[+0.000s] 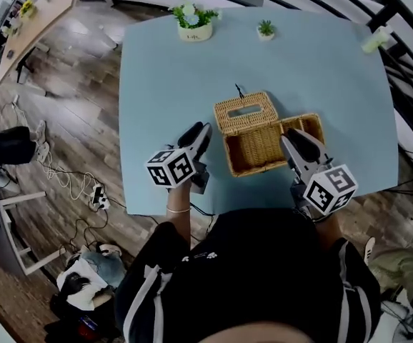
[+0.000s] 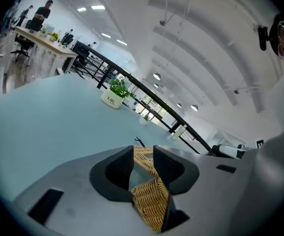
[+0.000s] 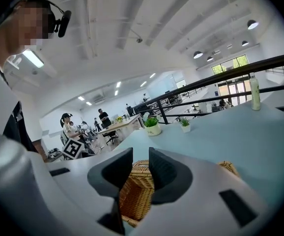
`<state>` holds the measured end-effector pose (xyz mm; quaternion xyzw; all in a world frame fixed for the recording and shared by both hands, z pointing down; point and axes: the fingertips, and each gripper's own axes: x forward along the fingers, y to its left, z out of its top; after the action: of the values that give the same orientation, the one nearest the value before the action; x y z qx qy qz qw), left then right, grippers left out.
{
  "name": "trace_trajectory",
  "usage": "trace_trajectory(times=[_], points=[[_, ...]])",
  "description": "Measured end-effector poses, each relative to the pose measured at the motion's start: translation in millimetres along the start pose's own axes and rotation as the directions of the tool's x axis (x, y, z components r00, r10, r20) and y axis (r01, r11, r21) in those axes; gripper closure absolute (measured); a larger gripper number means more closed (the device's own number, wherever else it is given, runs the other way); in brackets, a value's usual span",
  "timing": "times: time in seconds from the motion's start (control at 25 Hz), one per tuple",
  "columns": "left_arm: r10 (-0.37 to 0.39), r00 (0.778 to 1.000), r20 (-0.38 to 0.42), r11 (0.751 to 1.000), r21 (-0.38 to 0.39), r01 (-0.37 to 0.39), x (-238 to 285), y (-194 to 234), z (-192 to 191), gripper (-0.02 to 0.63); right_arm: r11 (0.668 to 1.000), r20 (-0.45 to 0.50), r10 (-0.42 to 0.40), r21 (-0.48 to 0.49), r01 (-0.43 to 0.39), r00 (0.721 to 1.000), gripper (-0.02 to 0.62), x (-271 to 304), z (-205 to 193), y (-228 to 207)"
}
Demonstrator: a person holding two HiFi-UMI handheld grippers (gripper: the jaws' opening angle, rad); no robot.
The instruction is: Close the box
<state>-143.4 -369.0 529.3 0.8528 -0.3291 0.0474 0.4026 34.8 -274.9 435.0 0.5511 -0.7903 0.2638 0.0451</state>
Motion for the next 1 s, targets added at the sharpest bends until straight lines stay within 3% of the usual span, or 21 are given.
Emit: trace_trajectory(times=[0.2,0.48,0.76,1.0], points=[[-0.068,0.998,-0.015,0.974,-0.218,0.064,20,18,-7,0.479,0.999,-0.013,-0.047,0.017,0.047,0.999,0.494,5,-4,-6],[-0.097,0.993,-0.067,0.955,-0.288,0.074,39,30,-19,0.471,0.997,-0.042,-0.072,0.027,0.073,0.997,0.492,17,-5,-7],[-0.195,0.98,-0.047,0.871,-0.468,0.15,57,32,-24,0.456,0.995,-0.063,-0.085,0.047,0.088,0.994,0.492,26,-10,-9],[-0.209,0.976,-0.056,0.846,-0.511,0.151,69,33,-29,0.457,0.993,-0.064,-0.095,0.062,0.099,0.993,0.492,27,-13,-13]])
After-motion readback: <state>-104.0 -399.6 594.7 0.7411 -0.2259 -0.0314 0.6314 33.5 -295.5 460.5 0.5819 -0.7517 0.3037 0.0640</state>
